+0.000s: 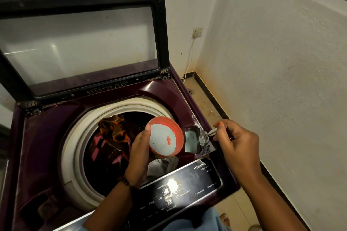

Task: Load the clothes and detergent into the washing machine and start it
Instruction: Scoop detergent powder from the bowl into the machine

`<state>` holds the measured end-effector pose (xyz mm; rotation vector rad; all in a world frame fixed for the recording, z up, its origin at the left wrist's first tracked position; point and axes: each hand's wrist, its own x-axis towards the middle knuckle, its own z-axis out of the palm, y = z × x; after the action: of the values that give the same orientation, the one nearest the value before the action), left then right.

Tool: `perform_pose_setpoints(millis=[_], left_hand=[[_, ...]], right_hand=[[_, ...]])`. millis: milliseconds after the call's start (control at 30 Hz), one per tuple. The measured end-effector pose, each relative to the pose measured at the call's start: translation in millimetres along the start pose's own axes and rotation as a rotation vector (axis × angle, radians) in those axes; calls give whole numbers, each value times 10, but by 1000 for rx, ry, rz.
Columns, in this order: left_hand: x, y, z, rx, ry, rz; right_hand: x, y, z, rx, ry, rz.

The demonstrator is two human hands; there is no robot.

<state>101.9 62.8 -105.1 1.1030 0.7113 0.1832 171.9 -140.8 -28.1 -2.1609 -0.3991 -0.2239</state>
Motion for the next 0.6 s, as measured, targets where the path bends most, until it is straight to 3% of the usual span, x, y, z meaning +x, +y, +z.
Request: perform_pose_setpoints(millis=[167,433,600], left_hand=[[-23,8,3,1,-24,9],[-108,85,58,-38,-83,-24],[-200,142,156,-61,-166,-85]], right_hand=[[-34,-32,12,95,-23,4],[-121,-38,124,593,-234,314],[-162,-9,167,696,-332,396]])
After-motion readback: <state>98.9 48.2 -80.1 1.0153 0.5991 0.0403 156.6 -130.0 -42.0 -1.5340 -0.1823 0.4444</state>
